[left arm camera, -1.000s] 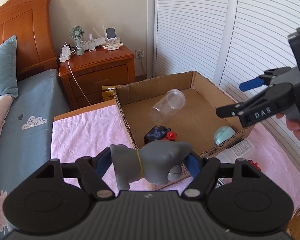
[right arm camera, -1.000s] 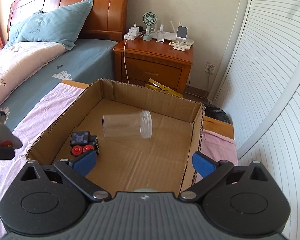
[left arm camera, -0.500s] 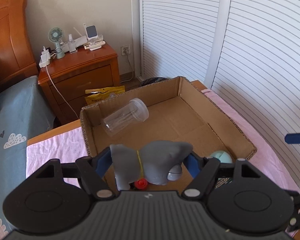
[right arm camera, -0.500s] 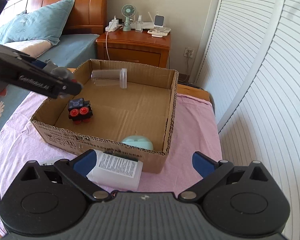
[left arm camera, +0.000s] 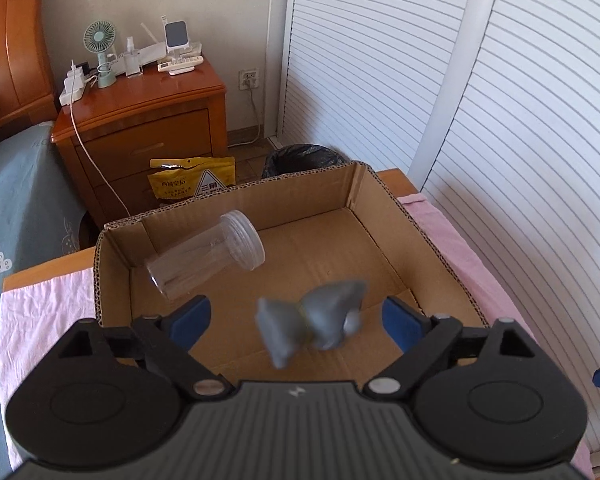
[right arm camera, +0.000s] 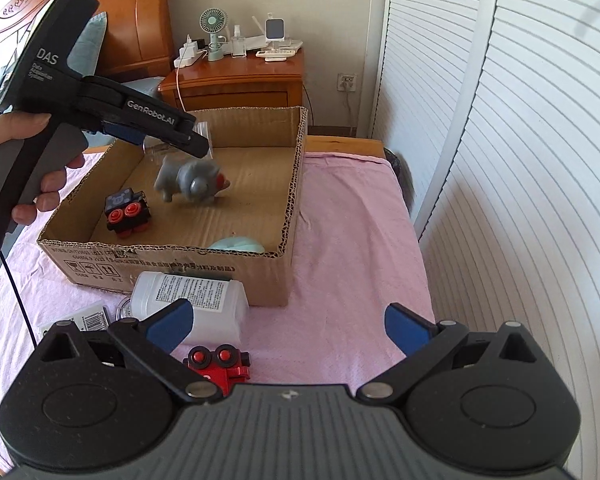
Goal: Organize rigid objects
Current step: 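Lower the gray elephant into the box and open the left gripper, then move both tools back toward the remaining items beside the box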
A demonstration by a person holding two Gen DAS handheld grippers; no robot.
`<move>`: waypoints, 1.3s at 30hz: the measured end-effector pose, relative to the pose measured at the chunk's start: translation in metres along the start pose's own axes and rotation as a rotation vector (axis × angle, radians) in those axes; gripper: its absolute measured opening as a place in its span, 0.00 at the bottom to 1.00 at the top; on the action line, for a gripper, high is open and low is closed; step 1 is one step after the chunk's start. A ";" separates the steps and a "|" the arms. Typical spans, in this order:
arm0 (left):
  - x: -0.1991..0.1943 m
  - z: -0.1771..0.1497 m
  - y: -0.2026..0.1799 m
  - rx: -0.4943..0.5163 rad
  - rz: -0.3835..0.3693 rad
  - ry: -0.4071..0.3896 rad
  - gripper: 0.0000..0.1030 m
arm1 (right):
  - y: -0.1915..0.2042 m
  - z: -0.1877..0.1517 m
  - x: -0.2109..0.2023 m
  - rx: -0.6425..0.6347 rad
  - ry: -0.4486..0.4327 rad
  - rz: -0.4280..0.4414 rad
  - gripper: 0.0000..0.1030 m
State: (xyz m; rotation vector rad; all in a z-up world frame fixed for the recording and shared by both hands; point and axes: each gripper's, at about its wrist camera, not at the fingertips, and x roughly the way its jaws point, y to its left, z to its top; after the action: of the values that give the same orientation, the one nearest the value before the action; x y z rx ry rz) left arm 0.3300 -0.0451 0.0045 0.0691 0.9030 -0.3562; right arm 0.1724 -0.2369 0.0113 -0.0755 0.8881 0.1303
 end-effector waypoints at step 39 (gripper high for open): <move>-0.051 -0.144 -0.050 0.074 0.198 0.034 0.98 | 0.000 -0.076 -0.003 0.118 0.041 0.054 1.00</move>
State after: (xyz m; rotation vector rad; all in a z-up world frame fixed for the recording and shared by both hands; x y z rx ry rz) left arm 0.1760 -0.0480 -0.0404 0.2316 0.9082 -0.2043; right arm 0.1121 -0.2465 -0.0342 0.0563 0.9377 0.1270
